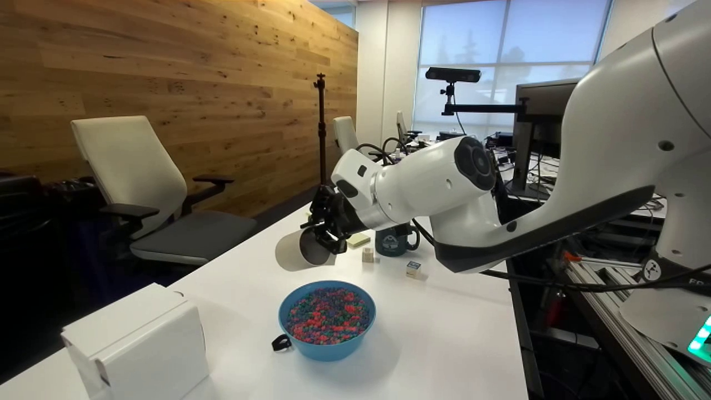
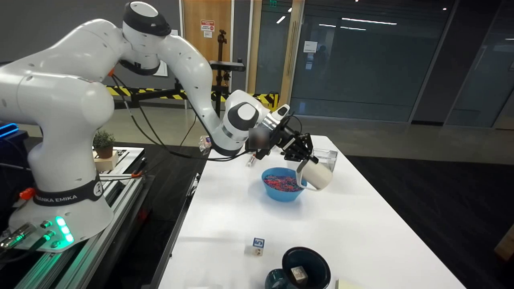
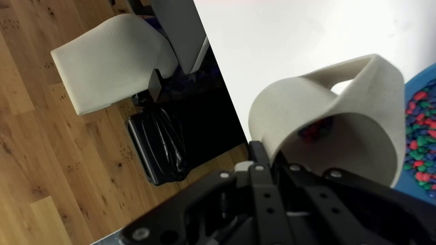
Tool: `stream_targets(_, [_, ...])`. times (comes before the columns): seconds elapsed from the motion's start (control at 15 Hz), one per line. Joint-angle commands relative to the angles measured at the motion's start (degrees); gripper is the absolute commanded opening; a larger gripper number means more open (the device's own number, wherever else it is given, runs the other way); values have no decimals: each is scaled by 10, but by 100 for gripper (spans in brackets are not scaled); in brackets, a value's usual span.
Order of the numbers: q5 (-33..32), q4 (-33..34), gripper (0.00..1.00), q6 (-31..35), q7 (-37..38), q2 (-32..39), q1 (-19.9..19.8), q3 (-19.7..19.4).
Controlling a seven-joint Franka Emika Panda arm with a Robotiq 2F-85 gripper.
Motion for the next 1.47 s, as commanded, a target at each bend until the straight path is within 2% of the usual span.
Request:
stream_targets(0.0, [53, 3, 1, 29, -22, 38, 7, -2])
stream_targets(0.53, [97, 13, 1, 49, -22, 76, 7, 6])
stream_targets(0.6, [82, 6, 5, 36, -29, 44, 0, 15])
stream_targets(1.4, [99, 11, 1, 42, -24, 70, 14, 23])
